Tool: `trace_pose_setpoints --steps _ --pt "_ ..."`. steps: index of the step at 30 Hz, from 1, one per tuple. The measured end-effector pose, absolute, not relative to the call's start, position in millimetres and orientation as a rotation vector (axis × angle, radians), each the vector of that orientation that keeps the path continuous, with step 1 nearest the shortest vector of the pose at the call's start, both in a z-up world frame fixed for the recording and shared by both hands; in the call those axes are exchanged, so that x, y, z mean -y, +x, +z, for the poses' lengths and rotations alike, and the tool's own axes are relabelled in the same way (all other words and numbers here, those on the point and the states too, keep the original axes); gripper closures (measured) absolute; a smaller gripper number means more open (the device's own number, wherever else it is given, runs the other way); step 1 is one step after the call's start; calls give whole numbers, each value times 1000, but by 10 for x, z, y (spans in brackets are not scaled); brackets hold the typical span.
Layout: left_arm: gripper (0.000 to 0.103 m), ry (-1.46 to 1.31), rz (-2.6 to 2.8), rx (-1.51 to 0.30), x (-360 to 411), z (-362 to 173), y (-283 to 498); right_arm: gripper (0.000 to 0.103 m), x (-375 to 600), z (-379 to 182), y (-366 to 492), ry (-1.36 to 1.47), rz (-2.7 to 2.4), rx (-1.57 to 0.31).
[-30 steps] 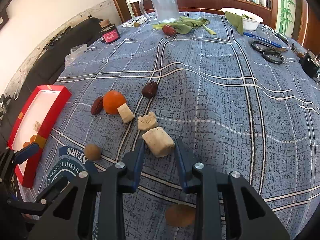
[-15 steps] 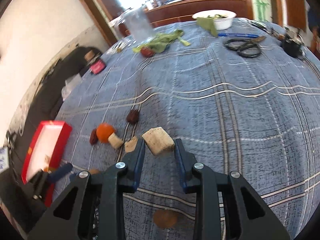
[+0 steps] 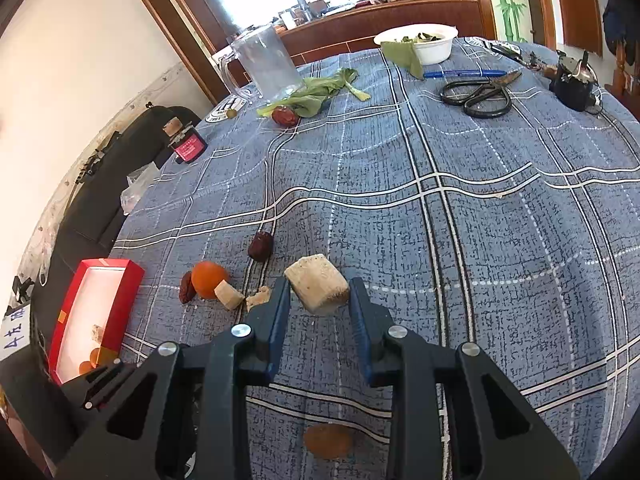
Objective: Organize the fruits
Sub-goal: 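Grasp a brown nut with the left tool while the right tool grasps a cream cube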
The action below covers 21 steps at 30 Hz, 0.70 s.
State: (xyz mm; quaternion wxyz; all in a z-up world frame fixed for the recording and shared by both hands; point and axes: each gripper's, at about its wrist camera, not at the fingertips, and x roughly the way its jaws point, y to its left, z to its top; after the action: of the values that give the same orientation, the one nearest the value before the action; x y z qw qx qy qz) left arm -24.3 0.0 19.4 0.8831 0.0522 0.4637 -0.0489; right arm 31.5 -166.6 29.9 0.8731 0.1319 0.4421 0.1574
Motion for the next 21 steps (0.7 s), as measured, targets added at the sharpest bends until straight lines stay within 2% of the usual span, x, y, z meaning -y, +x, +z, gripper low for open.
trace_pose_setpoints --steps 21 --pt "81 43 -128 -908 -121 498 -578 71 1590 448 188 250 345 -837"
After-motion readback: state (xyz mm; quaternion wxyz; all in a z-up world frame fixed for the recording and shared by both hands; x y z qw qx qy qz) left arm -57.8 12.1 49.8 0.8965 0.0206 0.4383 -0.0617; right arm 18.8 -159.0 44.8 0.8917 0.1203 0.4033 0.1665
